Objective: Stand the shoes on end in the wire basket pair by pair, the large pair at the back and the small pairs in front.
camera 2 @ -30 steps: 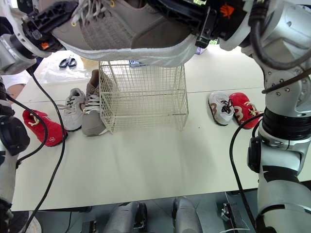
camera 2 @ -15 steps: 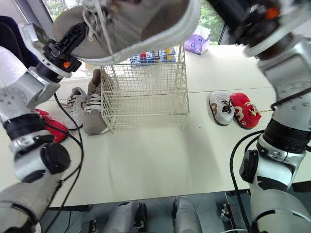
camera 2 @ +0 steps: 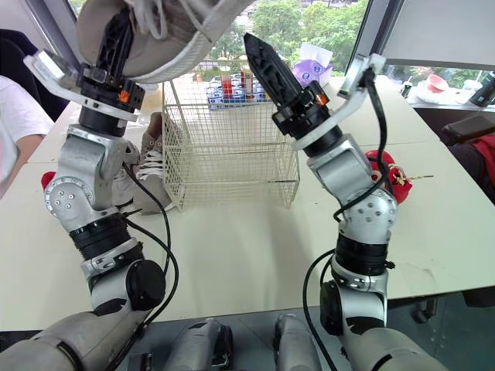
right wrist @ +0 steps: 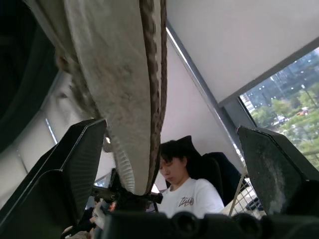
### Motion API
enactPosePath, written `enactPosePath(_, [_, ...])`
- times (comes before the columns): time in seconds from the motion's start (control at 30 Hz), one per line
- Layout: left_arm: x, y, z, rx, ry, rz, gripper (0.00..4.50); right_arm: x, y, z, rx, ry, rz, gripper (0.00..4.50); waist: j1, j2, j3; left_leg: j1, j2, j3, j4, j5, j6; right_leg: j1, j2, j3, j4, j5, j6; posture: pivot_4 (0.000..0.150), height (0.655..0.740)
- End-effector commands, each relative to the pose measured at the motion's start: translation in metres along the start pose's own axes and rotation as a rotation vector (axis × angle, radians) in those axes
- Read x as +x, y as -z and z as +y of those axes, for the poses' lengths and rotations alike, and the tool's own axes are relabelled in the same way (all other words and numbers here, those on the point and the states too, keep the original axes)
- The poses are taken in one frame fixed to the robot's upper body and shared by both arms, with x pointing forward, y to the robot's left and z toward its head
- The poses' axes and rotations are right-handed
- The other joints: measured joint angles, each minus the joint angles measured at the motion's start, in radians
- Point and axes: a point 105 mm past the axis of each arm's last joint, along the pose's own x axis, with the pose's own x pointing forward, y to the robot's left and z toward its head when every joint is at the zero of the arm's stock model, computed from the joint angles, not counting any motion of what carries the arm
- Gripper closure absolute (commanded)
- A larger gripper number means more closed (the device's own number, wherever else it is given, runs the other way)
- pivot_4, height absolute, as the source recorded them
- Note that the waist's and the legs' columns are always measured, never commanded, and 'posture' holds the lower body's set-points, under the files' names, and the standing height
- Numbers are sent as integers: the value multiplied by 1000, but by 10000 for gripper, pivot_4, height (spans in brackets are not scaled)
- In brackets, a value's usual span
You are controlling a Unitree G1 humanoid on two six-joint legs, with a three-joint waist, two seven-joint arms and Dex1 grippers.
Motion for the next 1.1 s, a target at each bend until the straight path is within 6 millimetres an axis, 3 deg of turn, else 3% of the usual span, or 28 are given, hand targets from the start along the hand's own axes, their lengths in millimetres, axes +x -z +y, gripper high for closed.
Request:
enactPosePath(0.03, [3,3,-16,20,59,-1,35271,10,-7,15,-46,-50,-52,201,-3,0,0,0,0,1,0,0,0,0,0,0,-1,0,0,1500,7400])
enactPosePath(0.4, [-5,14,2,40,-18,18,35271,19,-20,31,-60,-121,-107,201,-4,0,0,1,0,0,0,-3,5,1,0,0,-1,0,0,1500,7400])
enactPosePath(0.53, [-6,8,13,27,-74,-35,35271,19,-17,37,-65,-159,-81,201,-3,0,0,1,0,0,0,-3,5,1,0,0,-1,0,0,1500,7400])
enactPosePath(0.77, [-3,-8,10,-51,-55,-119,35271,16,-7,38,-96,-164,-29,201,-4,-1,0,1,1,0,-1,-4,6,1,0,0,-1,0,0,1500,7400])
enactPosePath(1.1, [-7,21,4,-54,-36,3,35271,22,-13,27,-151,-122,-64,201,-4,-1,0,1,0,0,-1,-4,7,1,0,0,-5,0,0,1500,7400])
